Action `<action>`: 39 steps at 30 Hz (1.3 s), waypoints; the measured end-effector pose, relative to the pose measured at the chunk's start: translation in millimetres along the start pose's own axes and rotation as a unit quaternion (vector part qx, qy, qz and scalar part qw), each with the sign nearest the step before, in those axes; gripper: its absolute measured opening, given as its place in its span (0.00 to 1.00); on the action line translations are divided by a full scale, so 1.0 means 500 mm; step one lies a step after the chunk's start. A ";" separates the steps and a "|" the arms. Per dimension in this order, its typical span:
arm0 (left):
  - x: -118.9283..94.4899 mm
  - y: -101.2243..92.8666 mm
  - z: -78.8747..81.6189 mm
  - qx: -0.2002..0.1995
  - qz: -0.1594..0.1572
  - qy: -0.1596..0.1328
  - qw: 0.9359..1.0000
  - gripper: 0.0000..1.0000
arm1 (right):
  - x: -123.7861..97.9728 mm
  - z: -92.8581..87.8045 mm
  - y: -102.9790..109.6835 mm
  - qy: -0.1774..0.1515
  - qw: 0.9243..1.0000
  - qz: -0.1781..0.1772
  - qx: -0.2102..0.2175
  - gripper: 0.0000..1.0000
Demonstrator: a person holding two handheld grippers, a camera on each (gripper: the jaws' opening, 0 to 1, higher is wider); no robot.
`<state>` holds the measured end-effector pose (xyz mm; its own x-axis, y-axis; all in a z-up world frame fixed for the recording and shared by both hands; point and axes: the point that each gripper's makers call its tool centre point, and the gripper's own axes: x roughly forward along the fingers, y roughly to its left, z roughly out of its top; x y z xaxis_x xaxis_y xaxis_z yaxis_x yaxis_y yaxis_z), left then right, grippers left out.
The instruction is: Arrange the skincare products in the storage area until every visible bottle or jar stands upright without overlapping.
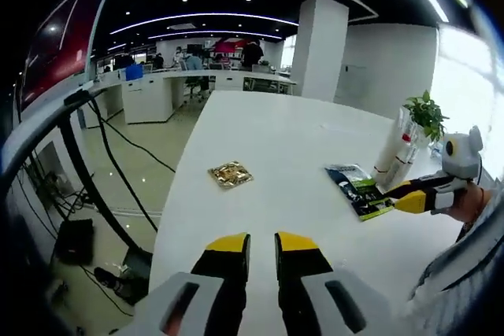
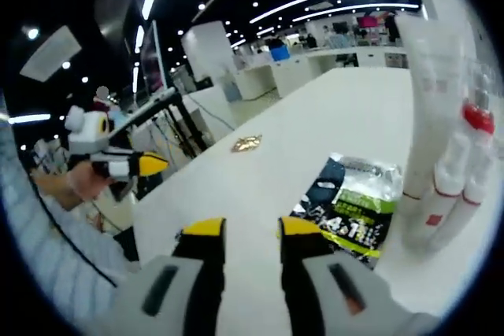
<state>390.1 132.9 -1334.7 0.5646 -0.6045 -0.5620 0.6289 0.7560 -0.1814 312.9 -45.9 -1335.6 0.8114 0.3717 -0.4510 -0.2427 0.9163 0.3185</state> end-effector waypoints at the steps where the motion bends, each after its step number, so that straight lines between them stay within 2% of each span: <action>1: -0.001 0.000 -0.005 -0.003 -0.001 0.002 1.000 0.13 | 0.005 -0.003 0.007 0.004 1.000 0.006 -0.001 0.25; 5: -0.003 -0.010 -0.030 -0.010 -0.017 0.023 1.000 0.12 | 0.020 -0.015 0.030 0.023 0.999 0.029 0.000 0.25; 7: -0.004 -0.015 -0.050 -0.016 -0.027 0.049 0.998 0.12 | 0.031 -0.039 0.051 0.053 0.997 0.052 -0.014 0.25; 11: -0.003 -0.028 -0.068 -0.044 -0.053 0.064 0.996 0.12 | 0.043 -0.058 0.073 0.075 0.994 0.067 -0.030 0.25; 20: 0.004 -0.067 -0.119 -0.041 -0.089 0.109 0.989 0.07 | 0.064 -0.082 0.113 0.112 0.987 0.105 -0.041 0.25; 25: 0.005 -0.092 -0.142 -0.017 -0.104 0.137 0.985 0.07 | 0.066 -0.097 0.132 0.127 0.983 0.122 -0.053 0.25; 31: 0.011 -0.110 -0.160 -0.003 -0.110 0.152 0.982 0.05 | 0.068 -0.123 0.135 0.155 0.978 0.125 -0.059 0.25; 39: 0.017 -0.115 -0.167 0.014 -0.112 0.159 0.981 0.01 | 0.075 -0.131 0.138 0.168 0.976 0.125 -0.062 0.25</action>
<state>313.9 105.1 -1396.6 0.2184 -0.6419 -0.7351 0.7353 0.6034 -0.3084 291.7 41.1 -1385.0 0.5035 0.5950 -0.6264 -0.4908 0.7937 0.3594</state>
